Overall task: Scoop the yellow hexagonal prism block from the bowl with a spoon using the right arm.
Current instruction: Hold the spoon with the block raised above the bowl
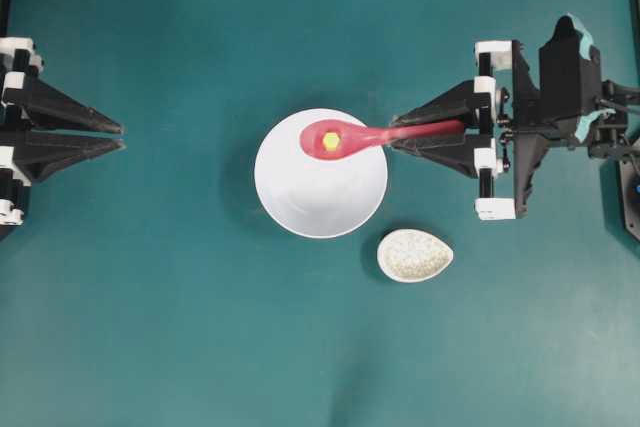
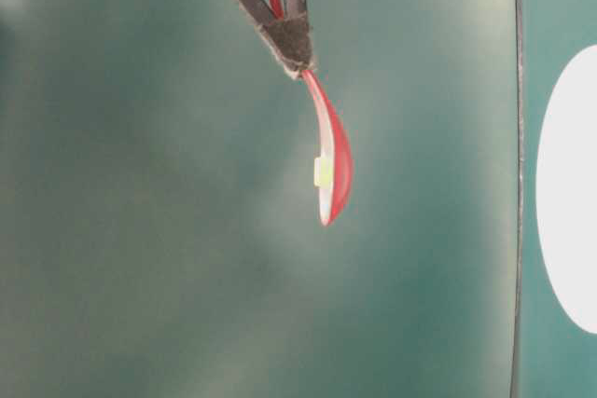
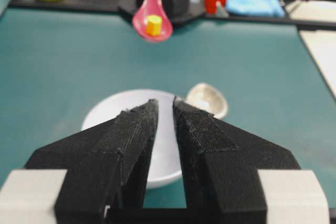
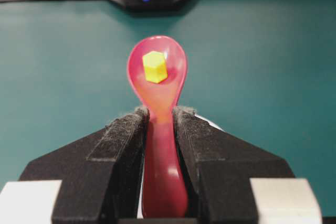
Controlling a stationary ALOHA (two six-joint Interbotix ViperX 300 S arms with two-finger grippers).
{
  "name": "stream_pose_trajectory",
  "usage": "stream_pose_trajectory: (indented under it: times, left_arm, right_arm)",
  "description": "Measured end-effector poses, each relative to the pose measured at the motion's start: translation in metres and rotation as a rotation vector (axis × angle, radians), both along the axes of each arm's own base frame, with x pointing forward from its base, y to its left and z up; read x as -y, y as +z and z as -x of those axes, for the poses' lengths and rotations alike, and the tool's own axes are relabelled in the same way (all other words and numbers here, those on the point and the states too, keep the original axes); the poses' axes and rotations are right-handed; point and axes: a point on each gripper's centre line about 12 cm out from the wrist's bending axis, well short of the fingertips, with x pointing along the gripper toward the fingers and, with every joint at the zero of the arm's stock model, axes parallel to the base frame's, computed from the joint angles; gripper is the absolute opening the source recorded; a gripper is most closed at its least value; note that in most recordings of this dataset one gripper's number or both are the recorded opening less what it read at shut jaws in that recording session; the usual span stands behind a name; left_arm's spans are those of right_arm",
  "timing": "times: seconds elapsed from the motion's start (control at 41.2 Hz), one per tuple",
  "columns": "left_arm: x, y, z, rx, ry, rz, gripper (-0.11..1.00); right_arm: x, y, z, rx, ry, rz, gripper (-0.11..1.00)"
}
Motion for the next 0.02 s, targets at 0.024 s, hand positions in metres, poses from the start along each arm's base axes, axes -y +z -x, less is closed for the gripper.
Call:
stream_pose_trajectory:
  times: [0.024]
  left_arm:
    - [-0.0003, 0.0, 0.0, 0.0, 0.001, -0.002, 0.19]
  right_arm:
    - [-0.0005, 0.0, 0.0, 0.0, 0.003, 0.003, 0.25]
